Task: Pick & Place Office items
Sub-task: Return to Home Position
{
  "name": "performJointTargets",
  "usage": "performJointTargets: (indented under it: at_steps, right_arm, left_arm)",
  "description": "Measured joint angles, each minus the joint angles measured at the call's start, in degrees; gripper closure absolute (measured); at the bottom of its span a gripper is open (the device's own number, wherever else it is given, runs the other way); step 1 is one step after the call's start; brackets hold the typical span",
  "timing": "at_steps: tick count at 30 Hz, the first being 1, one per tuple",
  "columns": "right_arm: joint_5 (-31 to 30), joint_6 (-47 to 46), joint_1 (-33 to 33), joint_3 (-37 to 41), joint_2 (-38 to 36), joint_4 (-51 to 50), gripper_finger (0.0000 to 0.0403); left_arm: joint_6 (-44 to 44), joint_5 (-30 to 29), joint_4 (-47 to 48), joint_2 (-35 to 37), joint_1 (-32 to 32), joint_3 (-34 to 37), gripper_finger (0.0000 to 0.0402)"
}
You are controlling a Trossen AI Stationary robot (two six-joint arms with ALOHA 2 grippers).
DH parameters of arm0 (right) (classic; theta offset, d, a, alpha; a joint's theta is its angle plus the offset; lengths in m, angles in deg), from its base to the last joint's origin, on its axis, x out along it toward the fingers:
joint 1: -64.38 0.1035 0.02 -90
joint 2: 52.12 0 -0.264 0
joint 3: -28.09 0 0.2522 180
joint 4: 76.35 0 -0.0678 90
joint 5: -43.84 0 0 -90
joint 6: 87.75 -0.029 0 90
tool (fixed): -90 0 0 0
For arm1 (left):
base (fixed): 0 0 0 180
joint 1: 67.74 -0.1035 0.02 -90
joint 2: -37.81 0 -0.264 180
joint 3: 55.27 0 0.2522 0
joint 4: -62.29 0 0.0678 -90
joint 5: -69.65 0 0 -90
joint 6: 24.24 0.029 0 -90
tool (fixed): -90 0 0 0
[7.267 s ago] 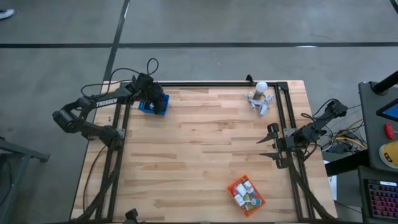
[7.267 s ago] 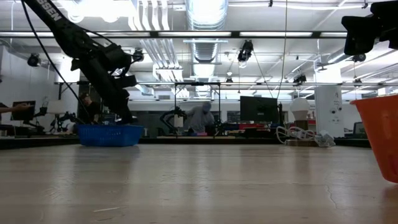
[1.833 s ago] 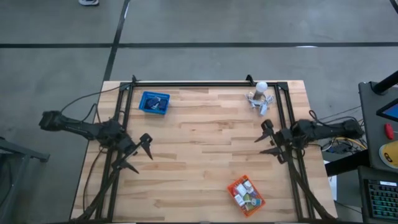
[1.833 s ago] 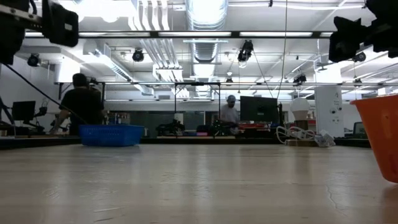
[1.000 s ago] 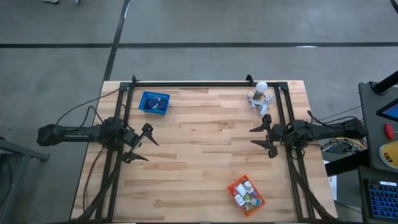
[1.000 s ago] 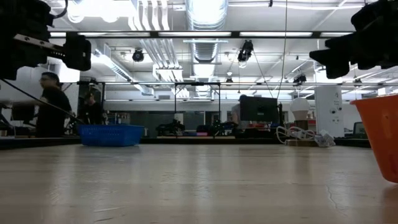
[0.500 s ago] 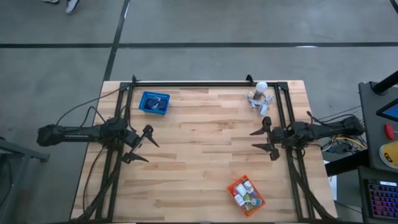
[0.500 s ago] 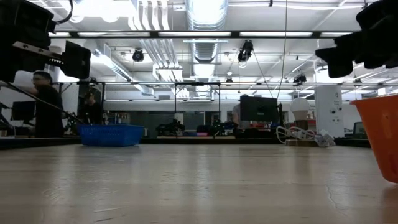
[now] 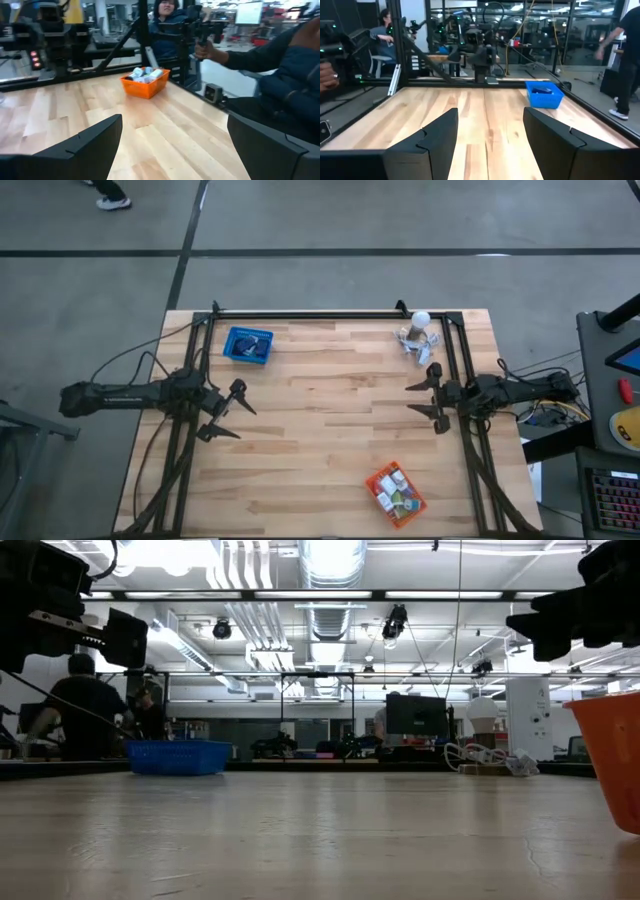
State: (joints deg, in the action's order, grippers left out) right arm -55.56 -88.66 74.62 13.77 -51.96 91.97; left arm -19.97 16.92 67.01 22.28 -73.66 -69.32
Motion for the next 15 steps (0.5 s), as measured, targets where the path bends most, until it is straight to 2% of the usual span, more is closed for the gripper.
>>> performJointTargets:
  at_steps: [5, 15]
  right_arm:
    - [-0.8, 0.5, 0.0, 0.0, 0.0, 0.0, 0.0184]
    - [-1.0, 1.0, 0.0, 0.0, 0.3, 0.0, 0.0184]
  left_arm:
    - [1.1, -3.2, -0.5, 0.4, -0.1, 0.0, 0.0034]
    - [-0.9, -5.5, -0.8, 1.0, -0.3, 0.0, 0.0034]
